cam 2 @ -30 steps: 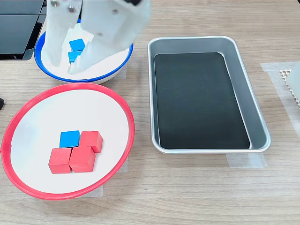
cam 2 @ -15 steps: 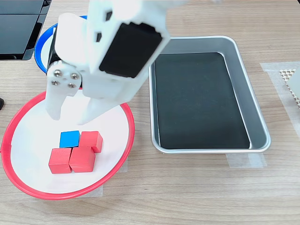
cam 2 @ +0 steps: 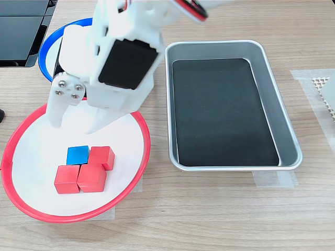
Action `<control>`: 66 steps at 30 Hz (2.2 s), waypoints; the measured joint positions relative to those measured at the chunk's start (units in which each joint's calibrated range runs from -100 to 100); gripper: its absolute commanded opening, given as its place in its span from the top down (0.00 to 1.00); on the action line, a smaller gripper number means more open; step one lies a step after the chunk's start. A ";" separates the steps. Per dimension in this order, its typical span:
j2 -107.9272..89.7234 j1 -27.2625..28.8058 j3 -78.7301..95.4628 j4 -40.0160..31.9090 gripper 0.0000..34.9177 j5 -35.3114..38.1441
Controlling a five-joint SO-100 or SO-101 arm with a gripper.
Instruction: Relocate any blue block in the red dish to the blue dish, correcting any misplacements.
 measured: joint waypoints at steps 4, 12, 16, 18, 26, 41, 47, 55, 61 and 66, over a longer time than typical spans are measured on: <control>0.85 -0.09 -0.18 0.00 0.73 0.10; 3.41 -0.09 -2.27 0.00 0.71 0.10; 4.94 -0.09 -3.36 0.00 0.69 0.15; 5.63 -0.09 -3.90 0.00 0.68 0.15; 6.82 -0.35 -4.81 0.00 0.68 0.15; 7.50 -2.65 -4.90 0.00 0.67 0.15; 7.50 -2.65 -4.99 0.65 0.68 0.10; 7.33 -2.65 -4.08 1.22 0.68 -0.05; 6.48 -1.77 -2.00 -0.73 0.67 -0.39; 6.91 0.80 -1.72 -2.04 0.67 -0.05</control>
